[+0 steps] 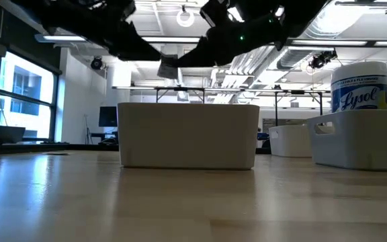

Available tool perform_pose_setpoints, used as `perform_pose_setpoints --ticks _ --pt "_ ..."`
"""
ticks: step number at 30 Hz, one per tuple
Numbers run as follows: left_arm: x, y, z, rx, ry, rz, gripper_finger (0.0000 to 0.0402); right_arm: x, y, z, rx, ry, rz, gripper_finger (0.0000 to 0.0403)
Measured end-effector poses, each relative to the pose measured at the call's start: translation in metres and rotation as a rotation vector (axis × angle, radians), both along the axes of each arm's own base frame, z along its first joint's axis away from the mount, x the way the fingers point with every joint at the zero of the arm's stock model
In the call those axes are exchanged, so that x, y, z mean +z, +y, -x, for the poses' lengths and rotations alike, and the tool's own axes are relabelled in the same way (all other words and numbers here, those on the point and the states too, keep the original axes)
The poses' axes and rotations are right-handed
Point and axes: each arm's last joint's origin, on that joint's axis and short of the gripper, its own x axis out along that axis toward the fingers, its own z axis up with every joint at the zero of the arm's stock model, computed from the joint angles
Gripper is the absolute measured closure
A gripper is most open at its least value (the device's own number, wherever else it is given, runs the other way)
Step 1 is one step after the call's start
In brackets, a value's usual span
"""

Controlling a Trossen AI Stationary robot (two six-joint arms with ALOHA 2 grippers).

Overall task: Pick & Place First Aid Supplies
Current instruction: Put the blue pad into the white bin

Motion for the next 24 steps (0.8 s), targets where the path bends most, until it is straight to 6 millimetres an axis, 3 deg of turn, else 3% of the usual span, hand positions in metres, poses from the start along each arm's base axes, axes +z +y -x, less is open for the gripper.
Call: perform_pose_setpoints --ticks 8,17,24 --pt "0.001 0.006 -0.007 -0.206 0.07 -0.041 0.0224 0.008 0.002 -0.004 0.034 0.019 -0.049 0.0403" --pt "-0.004 0.008 -0.01 -0.184 0.086 -0.047 0.0224 0.012 0.003 -0.005 0.086 -0.024 -0.079 0.0403" --pt "-0.004 0.007 -0.01 -0.191 0.083 -0.019 0.0224 0.011 0.0 -0.005 0.004 -0.023 -0.091 0.0403"
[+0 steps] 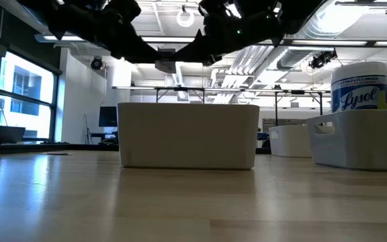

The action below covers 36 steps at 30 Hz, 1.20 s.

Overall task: Pick & Place First Aid Supplies
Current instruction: Put the blue pad into the white bin

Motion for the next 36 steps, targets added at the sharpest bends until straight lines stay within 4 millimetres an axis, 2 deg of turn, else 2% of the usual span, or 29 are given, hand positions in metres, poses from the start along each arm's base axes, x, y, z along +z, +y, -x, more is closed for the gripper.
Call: perform_pose_setpoints --ticks 6,9,14,16,21,29,32,36 --pt "0.0033 0.0018 -0.0003 0.07 -0.034 0.022 0.0239 -0.0004 -0.0005 0.0002 -0.007 0.003 -0.011 0.0403" --pt "0.004 0.0024 -0.0003 0.09 -0.042 0.02 0.0279 -0.0005 -0.0006 0.0002 -0.012 0.005 -0.009 0.0403" --pt "0.0028 0.0023 0.0 0.089 -0.029 0.021 0.0379 -0.0006 -0.0008 0.0003 -0.015 0.007 -0.009 0.0403" --pt "0.0028 0.0018 0.0 0.073 -0.029 0.026 0.0393 -0.0009 -0.0007 0.0003 -0.014 0.009 -0.009 0.0403" --pt "0.0027 0.0013 -0.0001 0.056 -0.028 0.031 0.0369 -0.001 -0.0013 0.0004 -0.038 0.011 -0.013 0.0403" --pt "-0.0004 0.0013 0.0009 0.053 0.01 -0.004 0.0358 -0.0029 -0.0001 0.0009 -0.001 0.029 -0.026 0.0403" --pt "0.0003 0.0005 0.0006 0.0 0.008 -0.063 0.0335 -0.003 0.0008 0.0009 0.026 0.03 -0.065 0.0403" --pt "0.0029 -0.0007 -0.001 -0.069 -0.023 -0.128 0.0283 -0.003 0.0 0.0013 0.064 0.028 -0.105 0.0403"
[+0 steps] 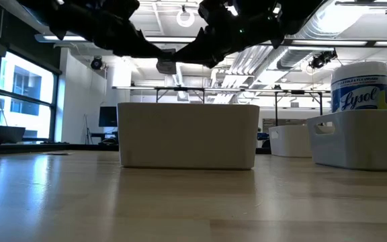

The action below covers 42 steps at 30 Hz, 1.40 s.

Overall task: Pick & Place First Aid Supplies
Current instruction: Put the blue pad into the white bin

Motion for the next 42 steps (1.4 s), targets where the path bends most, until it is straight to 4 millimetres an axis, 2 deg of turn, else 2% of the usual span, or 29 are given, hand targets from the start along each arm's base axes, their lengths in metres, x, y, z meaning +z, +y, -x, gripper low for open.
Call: perform_pose_setpoints --ticks 5,9,20,27,42 --pt "0.0 0.0 0.0 -0.026 0.004 -0.03 0.0215 0.0 -0.003 0.0 -0.016 0.0 -0.024 0.0403" --pt "-0.003 -0.002 0.001 -0.073 0.028 -0.031 0.0197 0.002 -0.003 -0.001 -0.018 -0.027 -0.025 0.0403" --pt "-0.004 -0.002 0.003 -0.074 0.049 -0.014 0.0242 0.001 -0.012 0.001 -0.133 -0.013 -0.067 0.0403" --pt "0.002 0.0 0.006 0.027 0.023 -0.005 0.0272 0.001 -0.011 0.001 -0.136 -0.014 -0.069 0.0403" --pt "0.001 0.0 0.004 0.042 0.016 0.045 0.0287 0.004 -0.011 0.0 -0.102 -0.046 -0.074 0.0403"
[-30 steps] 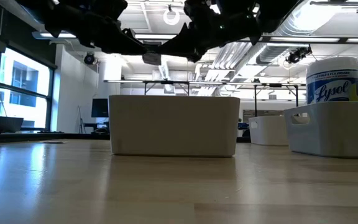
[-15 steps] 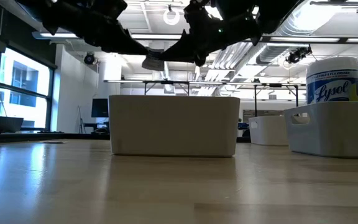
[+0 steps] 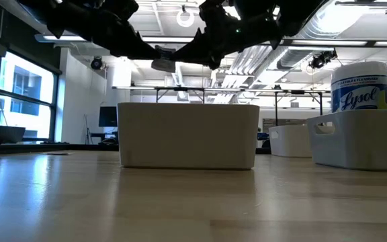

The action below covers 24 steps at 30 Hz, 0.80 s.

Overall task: Pick & Place First Aid Supplies
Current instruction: Put the blue pad into the white bin

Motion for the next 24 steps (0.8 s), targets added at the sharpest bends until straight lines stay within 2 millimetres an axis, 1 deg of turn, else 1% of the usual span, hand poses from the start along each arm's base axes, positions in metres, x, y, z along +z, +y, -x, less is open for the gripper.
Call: perform_pose_setpoints --ticks 2,4,6,7,11,15,18,24 --pt "0.0001 -0.0002 0.0 -0.005 -0.002 0.008 0.0306 0.0 0.0 0.0 0.0 0.0 0.001 0.0403" --pt "0.0001 -0.0003 -0.0001 -0.006 -0.002 0.008 0.0338 0.0 0.0 0.0 0.001 0.0 0.001 0.0403" --pt "0.0001 -0.0002 0.0 -0.007 -0.002 0.009 0.0378 0.0 0.0 0.0 0.0 0.0 0.001 0.0403" --pt "0.0 -0.0003 0.0 -0.006 -0.001 0.01 0.0389 -0.0001 0.0 0.0 0.0 0.001 0.001 0.0403" --pt "0.0002 0.0008 0.0003 0.036 -0.002 0.019 0.0386 -0.0002 -0.0005 0.0001 -0.017 0.003 0.002 0.0403" --pt "0.0009 0.0018 0.0027 0.088 0.006 0.012 0.0398 -0.0009 -0.0017 0.0004 -0.058 0.011 0.011 0.0403" --pt "0.0037 0.0028 0.0054 0.139 -0.004 0.006 0.0394 -0.0016 -0.0015 0.0002 -0.06 0.014 0.01 0.0403" --pt "0.0056 0.0027 0.0091 0.163 -0.001 0.012 0.0393 -0.0013 -0.0018 0.0001 -0.066 0.012 0.013 0.0403"
